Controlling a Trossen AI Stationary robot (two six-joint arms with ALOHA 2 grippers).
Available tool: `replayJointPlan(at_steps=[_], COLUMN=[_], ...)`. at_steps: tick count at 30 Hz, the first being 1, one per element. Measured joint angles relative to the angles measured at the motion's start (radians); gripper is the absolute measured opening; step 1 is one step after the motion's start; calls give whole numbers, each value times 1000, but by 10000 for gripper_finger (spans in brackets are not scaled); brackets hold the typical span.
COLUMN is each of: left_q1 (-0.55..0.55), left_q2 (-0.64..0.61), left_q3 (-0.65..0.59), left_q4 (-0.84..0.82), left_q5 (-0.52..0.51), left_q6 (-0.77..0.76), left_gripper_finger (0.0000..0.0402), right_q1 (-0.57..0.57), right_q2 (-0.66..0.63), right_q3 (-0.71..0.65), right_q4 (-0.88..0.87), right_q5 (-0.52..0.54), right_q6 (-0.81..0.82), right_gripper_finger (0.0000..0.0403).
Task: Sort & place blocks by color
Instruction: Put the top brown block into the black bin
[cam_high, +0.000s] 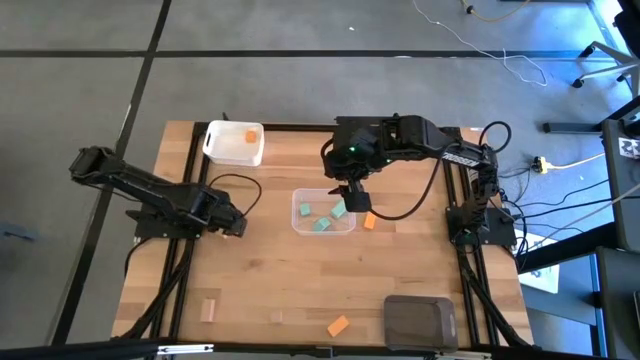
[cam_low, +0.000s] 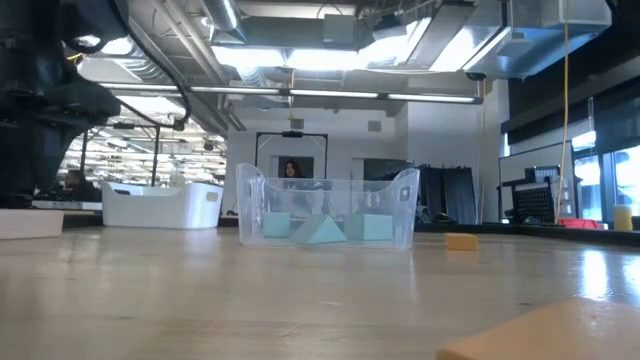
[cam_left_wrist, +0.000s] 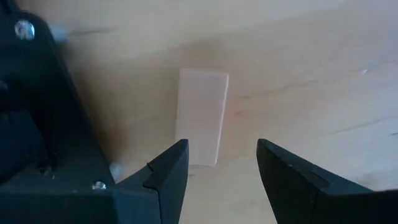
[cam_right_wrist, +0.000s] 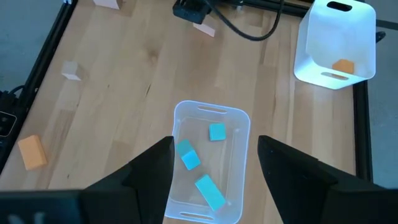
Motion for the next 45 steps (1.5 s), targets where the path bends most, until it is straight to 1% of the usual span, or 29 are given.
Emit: replayJointPlan(at_steps=[4, 11, 18, 22, 25, 28, 35, 38, 41, 43, 45], left_q1=[0, 0, 0, 0, 1, 1, 1, 0, 0, -1, 0], left_q2=[59, 211, 338, 392, 414, 414, 349, 293, 244, 205, 166], left_q3=[0, 0, 0, 7, 11, 11, 16, 62, 114, 155, 209], left_q4=[6, 7, 83, 118, 130, 139, 151, 138, 107, 67, 45], left_q5=[-8, 2, 9, 29, 46, 48, 35, 44, 11, -27, -55], left_q6=[-2, 0, 17, 84, 124, 144, 184, 220, 275, 330, 405], left_gripper_finger=[183, 183, 182, 181, 162, 126, 124, 124, 124, 124, 124], right_q1=[0, 0, 0, 0, 0, 0, 0, 0, -1, -1, -1], right_q2=[0, 0, 0, 0, 0, 0, 0, 0, 0, 0, 1], right_q3=[0, 0, 0, 0, 0, 0, 0, 0, -5, -22, -48], right_q4=[0, 0, -1, -2, -3, -4, -3, -3, 1, 3, 3], right_q5=[0, -1, -1, -1, -1, -1, -1, 2, 8, 8, 7], right_q6=[-10, -23, -50, -52, -51, -49, -39, -16, 4, -16, -75], right_gripper_finger=[233, 233, 233, 233, 233, 233, 233, 233, 233, 233, 233])
